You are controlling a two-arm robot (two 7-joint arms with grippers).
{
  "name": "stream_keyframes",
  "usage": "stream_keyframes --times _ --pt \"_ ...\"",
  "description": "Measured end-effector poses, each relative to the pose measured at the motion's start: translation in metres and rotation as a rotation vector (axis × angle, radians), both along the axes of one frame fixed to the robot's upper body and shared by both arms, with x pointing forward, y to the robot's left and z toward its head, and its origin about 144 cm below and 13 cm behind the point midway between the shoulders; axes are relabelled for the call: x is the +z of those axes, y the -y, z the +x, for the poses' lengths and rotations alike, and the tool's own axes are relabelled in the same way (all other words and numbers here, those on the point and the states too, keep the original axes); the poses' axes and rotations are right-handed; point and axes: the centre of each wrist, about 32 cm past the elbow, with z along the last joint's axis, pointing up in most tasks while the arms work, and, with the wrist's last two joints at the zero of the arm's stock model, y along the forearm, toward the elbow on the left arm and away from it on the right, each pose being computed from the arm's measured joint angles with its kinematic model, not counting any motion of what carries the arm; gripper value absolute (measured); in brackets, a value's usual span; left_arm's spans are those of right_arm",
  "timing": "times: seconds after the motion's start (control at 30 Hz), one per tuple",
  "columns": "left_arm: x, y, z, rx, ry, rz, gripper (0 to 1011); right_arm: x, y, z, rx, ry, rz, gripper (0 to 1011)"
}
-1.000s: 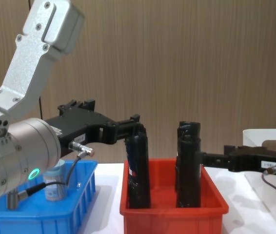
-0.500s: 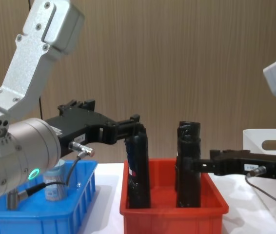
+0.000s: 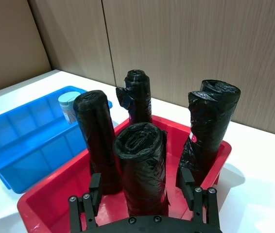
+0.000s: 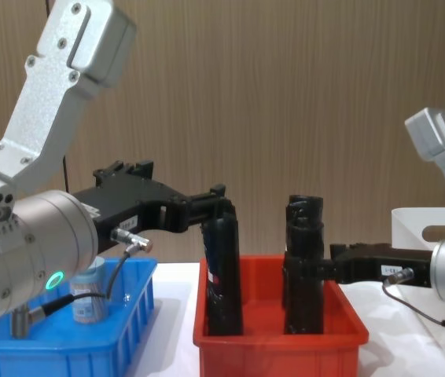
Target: Pick the cotton swabs from the blue box and place them into the white box.
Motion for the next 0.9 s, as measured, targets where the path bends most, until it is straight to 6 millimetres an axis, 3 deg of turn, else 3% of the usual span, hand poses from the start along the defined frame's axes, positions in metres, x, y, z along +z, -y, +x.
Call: stream_keyframes --times 0.7,0.9 --pt "0.000 0.000 0.000 0.000 0.000 0.000 1004 0.001 -0.006 0.020 0.002 0.012 -0.012 1001" --pt "0.000 0.000 0.000 0.000 0.000 0.000 1004 0.001 -0.007 0.025 0.004 0.015 -0.016 897"
